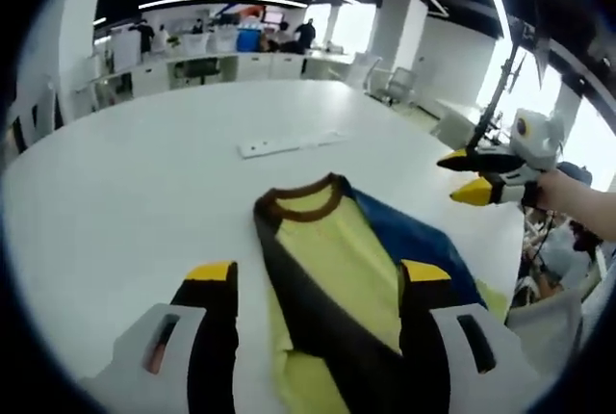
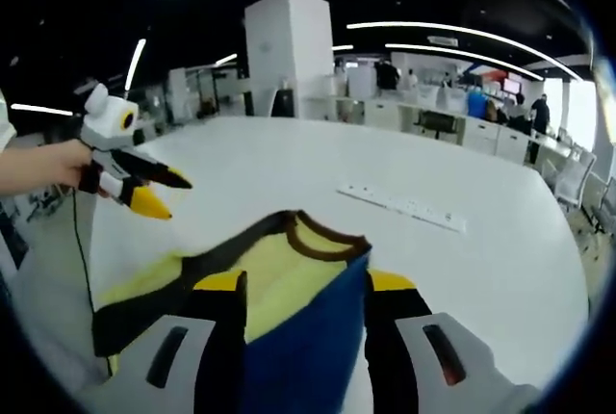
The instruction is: Fold the garment on the visible template until the final outline fits inside the template.
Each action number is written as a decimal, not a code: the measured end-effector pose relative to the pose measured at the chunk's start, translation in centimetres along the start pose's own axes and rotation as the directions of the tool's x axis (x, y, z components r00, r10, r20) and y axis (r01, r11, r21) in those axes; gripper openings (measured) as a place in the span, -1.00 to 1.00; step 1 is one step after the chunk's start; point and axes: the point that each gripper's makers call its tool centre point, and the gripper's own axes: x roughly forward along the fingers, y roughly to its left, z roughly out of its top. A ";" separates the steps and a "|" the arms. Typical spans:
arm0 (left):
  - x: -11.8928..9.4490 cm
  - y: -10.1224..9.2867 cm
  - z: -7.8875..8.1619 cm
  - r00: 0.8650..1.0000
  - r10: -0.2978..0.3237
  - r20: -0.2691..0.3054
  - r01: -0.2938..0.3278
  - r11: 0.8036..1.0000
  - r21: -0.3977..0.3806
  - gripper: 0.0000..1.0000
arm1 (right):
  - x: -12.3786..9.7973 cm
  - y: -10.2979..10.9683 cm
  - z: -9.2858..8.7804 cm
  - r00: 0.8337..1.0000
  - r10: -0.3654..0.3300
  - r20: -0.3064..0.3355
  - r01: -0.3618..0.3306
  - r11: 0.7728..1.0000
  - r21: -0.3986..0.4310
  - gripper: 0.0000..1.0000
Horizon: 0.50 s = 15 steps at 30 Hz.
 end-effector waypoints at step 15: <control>-2.7 -2.3 -1.4 1.000 -0.013 0.000 0.013 1.000 0.014 0.58 | -2.8 2.7 -0.6 1.000 0.022 -0.016 -0.022 1.000 0.005 0.31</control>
